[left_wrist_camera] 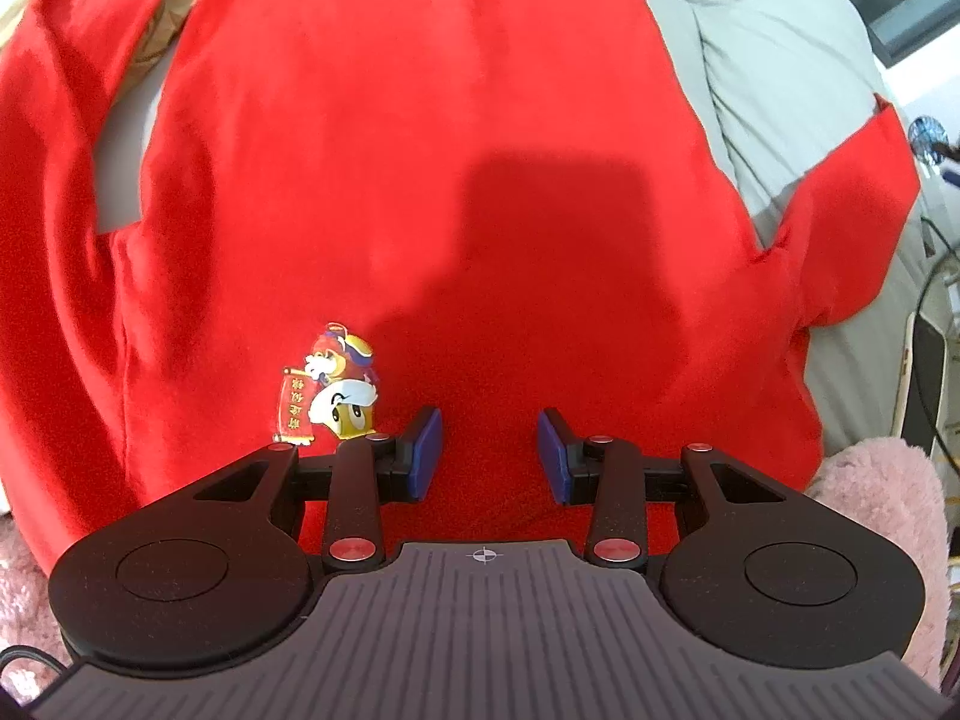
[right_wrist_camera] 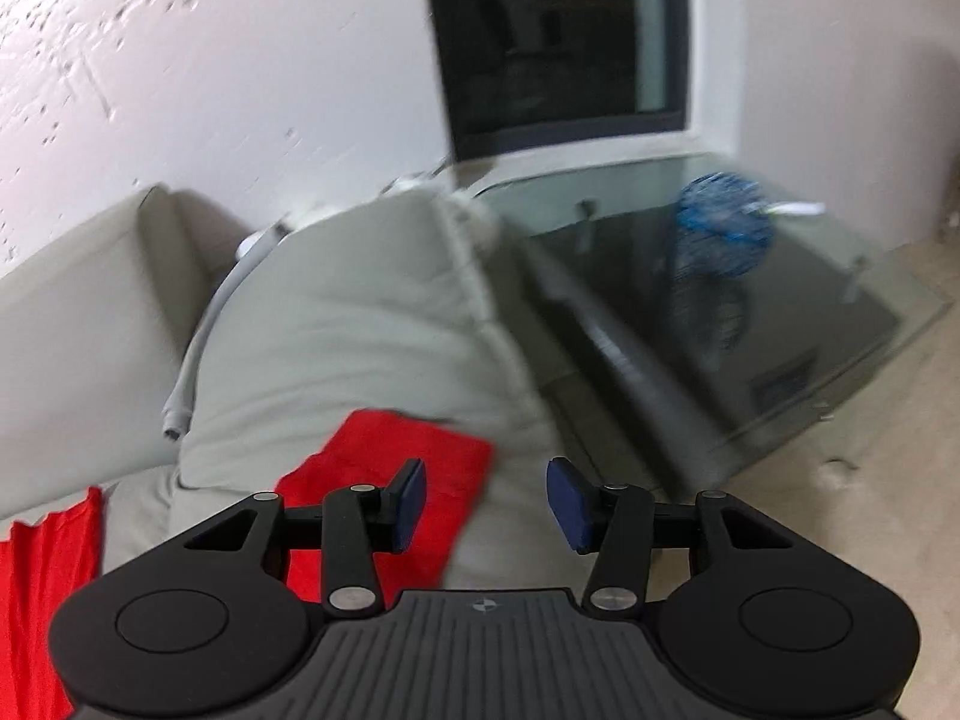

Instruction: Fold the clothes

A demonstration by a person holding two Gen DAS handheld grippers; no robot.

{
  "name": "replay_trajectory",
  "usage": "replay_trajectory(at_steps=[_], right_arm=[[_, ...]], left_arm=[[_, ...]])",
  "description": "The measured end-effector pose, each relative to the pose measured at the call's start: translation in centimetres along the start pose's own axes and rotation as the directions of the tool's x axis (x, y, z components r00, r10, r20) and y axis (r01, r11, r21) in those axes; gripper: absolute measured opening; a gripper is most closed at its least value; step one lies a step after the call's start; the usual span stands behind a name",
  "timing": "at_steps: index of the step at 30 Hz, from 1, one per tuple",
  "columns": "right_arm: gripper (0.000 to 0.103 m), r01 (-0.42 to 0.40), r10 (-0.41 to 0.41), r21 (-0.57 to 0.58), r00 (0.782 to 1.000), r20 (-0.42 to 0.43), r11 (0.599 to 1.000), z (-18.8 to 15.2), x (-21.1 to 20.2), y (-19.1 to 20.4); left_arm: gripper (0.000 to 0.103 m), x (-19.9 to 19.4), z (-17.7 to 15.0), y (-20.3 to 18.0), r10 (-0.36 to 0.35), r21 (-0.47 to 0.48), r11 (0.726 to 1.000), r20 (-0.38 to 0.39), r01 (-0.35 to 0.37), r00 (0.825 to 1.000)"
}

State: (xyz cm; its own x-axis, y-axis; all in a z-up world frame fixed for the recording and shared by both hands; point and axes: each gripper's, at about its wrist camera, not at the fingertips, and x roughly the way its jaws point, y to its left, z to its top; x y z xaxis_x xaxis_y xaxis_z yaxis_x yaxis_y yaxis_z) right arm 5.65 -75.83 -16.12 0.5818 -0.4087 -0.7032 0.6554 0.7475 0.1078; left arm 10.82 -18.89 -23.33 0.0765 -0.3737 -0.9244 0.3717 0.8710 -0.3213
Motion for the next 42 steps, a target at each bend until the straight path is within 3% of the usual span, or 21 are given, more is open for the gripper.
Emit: replay_trajectory(at_steps=[5,7,8,10,12,15,18,23,26,27,29,35,37,42], right_arm=[[0.045,0.031,-0.028,0.032,0.996,-0.082,0.999,0.1,3.3,1.0],[0.031,0.024,-0.021,0.039,0.997,-0.081,0.999,0.0,3.7,1.5],[0.017,0.007,-0.004,0.036,0.997,-0.083,0.999,0.0,3.9,1.7],[0.01,0.017,-0.018,-0.012,0.997,-0.08,1.0,0.1,3.7,2.5],[0.009,0.028,-0.031,-0.063,0.998,-0.059,0.998,0.4,2.7,3.0],[0.008,0.06,-0.057,-0.064,0.997,0.051,0.996,1.7,0.1,2.8],[0.008,0.129,-0.123,-0.021,0.977,0.173,0.991,3.5,-3.6,1.7],[0.008,0.125,-0.12,-0.021,0.979,0.164,0.992,4.6,-3.6,1.4],[0.015,0.137,-0.134,-0.026,0.985,0.106,0.99,4.4,-1.0,2.2],[0.028,0.142,-0.14,-0.015,0.988,0.071,0.99,4.2,0.3,2.5],[0.039,0.156,-0.155,-0.007,0.986,0.061,0.988,4.1,0.6,2.8],[0.052,0.101,-0.101,0.004,0.993,0.065,0.995,3.0,-2.8,3.2],[0.065,0.032,-0.032,-0.003,0.998,0.059,0.999,1.6,-6.0,3.2],[0.072,-0.159,0.16,-0.02,0.986,0.047,0.987,-4.0,-10.9,3.2]], left_arm=[[0.042,0.4,0.2,0.0,0.002,-0.02,1.0,-0.006,-0.002,1.0],[0.042,0.5,0.2,-0.1,0.006,-0.018,1.0,-0.007,-0.006,1.0],[0.042,0.5,0.3,-0.2,0.007,-0.014,1.0,-0.008,-0.007,1.0],[0.042,0.5,0.3,-0.2,0.008,-0.012,1.0,-0.011,-0.008,1.0],[0.042,0.5,0.4,-0.1,0.005,-0.014,1.0,-0.014,-0.005,1.0],[0.042,0.6,0.4,0.0,-0.001,-0.012,1.0,-0.014,0.001,1.0],[0.042,0.5,0.3,0.0,-0.002,-0.005,1.0,-0.012,0.002,1.0],[0.043,0.7,0.4,-0.2,-0.001,0.006,1.0,-0.014,0.002,1.0],[0.043,0.8,0.5,-0.4,0.008,0.01,1.0,-0.016,-0.007,1.0],[0.043,0.9,0.5,-0.6,0.011,0.015,1.0,-0.017,-0.011,1.0],[0.044,1.0,0.6,-0.7,0.014,0.019,1.0,-0.018,-0.014,1.0],[0.046,1.0,0.5,-0.6,0.004,0.023,1.0,-0.007,-0.004,1.0],[0.046,1.0,0.5,-0.4,0.001,0.02,1.0,-0.001,-0.001,1.0],[0.045,-0.1,-0.2,-0.8,0.026,0.028,0.999,0.021,-0.027,0.999]])
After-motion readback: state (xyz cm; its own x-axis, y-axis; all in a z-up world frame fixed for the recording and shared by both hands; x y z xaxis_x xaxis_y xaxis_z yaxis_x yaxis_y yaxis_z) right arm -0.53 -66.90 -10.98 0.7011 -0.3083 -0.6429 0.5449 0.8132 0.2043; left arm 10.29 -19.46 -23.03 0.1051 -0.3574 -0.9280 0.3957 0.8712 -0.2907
